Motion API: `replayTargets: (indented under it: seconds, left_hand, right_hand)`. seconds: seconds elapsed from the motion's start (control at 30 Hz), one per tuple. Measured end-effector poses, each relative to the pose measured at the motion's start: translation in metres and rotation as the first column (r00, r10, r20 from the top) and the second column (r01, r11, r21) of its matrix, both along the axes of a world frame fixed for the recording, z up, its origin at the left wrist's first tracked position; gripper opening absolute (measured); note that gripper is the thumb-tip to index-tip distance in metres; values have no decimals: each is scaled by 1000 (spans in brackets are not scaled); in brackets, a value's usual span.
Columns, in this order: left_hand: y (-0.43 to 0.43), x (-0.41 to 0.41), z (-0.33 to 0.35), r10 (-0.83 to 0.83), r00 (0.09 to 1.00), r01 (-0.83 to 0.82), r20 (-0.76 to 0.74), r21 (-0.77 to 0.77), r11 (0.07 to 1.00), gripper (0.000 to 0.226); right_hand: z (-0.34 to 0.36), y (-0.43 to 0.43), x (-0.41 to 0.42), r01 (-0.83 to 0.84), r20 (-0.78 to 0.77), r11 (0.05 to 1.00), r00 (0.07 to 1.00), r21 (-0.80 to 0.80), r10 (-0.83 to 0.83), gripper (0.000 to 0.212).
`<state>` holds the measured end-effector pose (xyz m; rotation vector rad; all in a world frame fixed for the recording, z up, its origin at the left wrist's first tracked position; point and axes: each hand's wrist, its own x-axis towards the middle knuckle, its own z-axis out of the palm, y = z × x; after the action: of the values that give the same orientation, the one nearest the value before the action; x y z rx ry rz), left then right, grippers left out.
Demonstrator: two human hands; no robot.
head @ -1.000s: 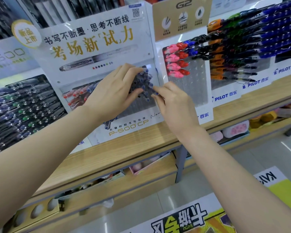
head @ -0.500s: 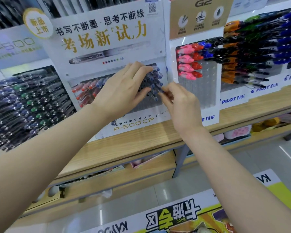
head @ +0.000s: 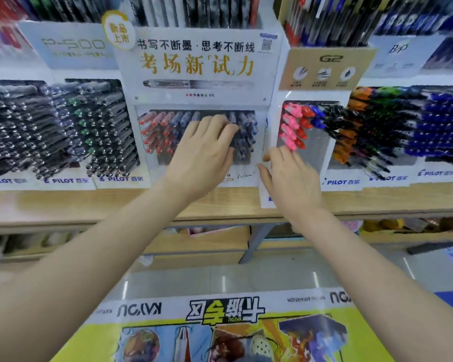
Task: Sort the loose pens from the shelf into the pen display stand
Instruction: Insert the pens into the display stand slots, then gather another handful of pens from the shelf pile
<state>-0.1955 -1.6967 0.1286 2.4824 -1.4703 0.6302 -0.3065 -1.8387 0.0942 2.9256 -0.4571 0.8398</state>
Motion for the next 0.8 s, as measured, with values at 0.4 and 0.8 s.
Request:
replayTargets:
  seconds: [0.4,0.8]
  left_hand:
    - [127,-191,-78,647,485,-628,-588,280,726,20]
    - [201,-459,-94,708,-239,-773,-665,572,276,27]
  right_hand:
    - [-6,53,-39,-509,-386,854,771,105,507,19]
    - [-29,215,-119,-849,-532,456,265,267,804,17]
